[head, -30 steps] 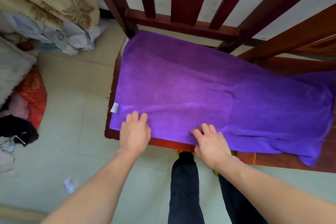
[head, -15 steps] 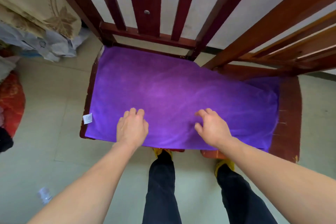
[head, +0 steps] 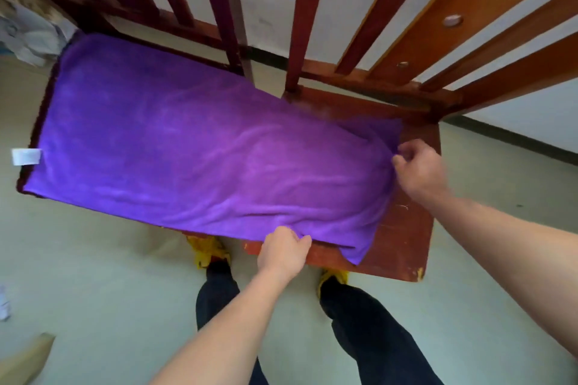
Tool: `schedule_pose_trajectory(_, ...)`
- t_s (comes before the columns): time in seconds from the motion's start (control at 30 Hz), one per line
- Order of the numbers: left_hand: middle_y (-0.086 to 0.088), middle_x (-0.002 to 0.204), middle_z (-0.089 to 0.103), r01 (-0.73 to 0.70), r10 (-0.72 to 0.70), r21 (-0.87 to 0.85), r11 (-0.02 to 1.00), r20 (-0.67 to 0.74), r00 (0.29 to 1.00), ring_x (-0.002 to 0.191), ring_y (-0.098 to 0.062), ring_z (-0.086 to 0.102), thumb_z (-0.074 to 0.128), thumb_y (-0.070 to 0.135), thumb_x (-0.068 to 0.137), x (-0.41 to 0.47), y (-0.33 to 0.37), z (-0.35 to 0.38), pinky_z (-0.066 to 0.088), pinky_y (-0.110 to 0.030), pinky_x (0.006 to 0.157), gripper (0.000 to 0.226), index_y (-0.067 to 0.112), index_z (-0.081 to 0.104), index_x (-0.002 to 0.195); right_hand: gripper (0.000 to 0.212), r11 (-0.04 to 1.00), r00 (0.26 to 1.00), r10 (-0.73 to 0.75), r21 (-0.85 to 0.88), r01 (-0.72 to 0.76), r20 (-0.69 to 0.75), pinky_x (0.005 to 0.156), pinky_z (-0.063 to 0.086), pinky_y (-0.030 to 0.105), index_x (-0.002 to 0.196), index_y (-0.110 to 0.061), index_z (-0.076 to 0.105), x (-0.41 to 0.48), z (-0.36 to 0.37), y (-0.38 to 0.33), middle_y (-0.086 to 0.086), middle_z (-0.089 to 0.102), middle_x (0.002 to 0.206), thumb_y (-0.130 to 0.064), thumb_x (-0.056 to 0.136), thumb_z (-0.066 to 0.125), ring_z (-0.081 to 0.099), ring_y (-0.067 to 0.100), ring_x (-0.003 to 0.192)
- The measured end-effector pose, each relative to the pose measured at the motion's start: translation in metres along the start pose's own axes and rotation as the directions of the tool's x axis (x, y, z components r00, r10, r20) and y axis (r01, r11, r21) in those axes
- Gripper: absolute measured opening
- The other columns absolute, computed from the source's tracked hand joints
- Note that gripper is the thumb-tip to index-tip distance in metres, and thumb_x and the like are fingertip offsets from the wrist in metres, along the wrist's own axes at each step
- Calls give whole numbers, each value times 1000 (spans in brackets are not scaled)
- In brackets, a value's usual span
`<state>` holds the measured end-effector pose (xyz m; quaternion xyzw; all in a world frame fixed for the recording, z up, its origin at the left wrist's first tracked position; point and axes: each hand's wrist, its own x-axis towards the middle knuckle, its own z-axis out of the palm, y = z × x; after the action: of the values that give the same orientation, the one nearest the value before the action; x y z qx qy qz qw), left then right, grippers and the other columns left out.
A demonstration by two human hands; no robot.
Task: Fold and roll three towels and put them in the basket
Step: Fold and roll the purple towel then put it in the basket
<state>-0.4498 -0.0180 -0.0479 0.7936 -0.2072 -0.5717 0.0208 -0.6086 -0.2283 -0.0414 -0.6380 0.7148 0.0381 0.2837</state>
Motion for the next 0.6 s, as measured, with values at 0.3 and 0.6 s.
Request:
schedule_pose_trajectory(0.3,-11,60,64,300,-388,-793,531,88,917,32,-16,58,69,28,86,28,36,87,38,-17,31,30,2,58,94,22,868,925,235,364,-339,299,89,50,37,87,-15,63,74,20,-8,5,68,98,-28,76,77,64,22,85)
schedule_pose_trajectory(0.6,-1,63,55,120,-428,-925,360,-50,902,50,-14,48,62,2,79,-14,48,80,38,-15,37,9,7,58,72,24,861,947,289,394,-321,141,76,52,42,92,-15,64,43,-5,57,13,69,102,-32,74,67,65,31,90)
